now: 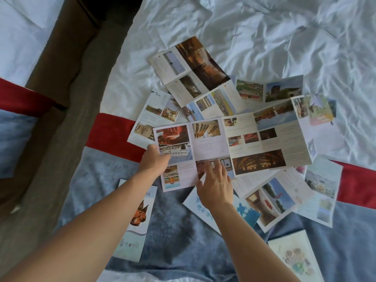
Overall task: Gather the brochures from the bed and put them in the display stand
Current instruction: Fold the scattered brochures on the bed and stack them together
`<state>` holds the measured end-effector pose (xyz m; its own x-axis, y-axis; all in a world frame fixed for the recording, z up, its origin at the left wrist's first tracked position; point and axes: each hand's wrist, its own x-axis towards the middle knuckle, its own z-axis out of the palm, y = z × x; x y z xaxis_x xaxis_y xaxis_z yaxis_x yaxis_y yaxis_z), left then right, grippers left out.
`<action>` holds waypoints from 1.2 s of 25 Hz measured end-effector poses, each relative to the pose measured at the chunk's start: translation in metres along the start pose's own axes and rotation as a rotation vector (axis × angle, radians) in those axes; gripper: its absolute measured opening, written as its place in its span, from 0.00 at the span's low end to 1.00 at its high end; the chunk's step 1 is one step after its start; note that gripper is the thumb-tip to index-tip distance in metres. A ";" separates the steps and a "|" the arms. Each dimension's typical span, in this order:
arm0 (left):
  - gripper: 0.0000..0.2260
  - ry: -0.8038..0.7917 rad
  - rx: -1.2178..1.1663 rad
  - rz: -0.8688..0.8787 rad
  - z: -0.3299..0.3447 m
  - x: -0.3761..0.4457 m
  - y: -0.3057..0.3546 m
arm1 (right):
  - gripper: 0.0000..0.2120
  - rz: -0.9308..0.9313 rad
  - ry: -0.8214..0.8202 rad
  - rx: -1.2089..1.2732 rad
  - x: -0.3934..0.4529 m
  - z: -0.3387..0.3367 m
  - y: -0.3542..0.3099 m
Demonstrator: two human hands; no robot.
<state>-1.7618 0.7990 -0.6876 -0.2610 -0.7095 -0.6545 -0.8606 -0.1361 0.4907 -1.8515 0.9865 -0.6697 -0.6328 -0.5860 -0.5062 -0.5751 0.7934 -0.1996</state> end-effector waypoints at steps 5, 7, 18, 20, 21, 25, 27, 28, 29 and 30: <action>0.05 0.157 -0.126 0.027 -0.001 0.001 0.021 | 0.38 0.027 -0.021 0.052 0.011 -0.007 0.019; 0.03 0.204 -0.122 0.096 0.000 0.000 0.035 | 0.38 0.033 -0.004 0.061 0.017 -0.013 0.025; 0.07 0.120 -0.120 0.355 0.051 -0.022 0.145 | 0.34 0.193 0.029 0.204 0.031 -0.052 0.074; 0.11 0.053 -0.045 0.313 0.073 -0.019 0.140 | 0.32 0.218 0.040 0.212 0.032 -0.054 0.087; 0.13 0.033 -0.006 0.286 0.081 -0.016 0.136 | 0.31 0.227 0.040 0.216 0.033 -0.054 0.094; 0.21 0.024 0.063 0.108 0.099 -0.003 0.119 | 0.30 0.206 0.022 0.247 0.040 -0.049 0.113; 0.21 0.038 0.021 0.061 0.104 0.001 0.116 | 0.31 0.186 -0.022 0.276 0.043 -0.043 0.116; 0.21 0.039 0.004 0.052 0.106 0.002 0.115 | 0.31 0.180 -0.040 0.287 0.043 -0.040 0.116; 0.20 0.037 -0.014 0.053 0.107 0.002 0.115 | 0.32 0.172 -0.049 0.290 0.042 -0.038 0.116; 0.19 0.043 -0.042 0.056 0.108 0.003 0.115 | 0.32 0.162 -0.049 0.286 0.041 -0.037 0.114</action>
<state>-1.9086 0.8560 -0.6955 -0.2890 -0.7455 -0.6006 -0.8257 -0.1234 0.5504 -1.9624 1.0471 -0.6829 -0.6743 -0.4452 -0.5892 -0.2960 0.8939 -0.3367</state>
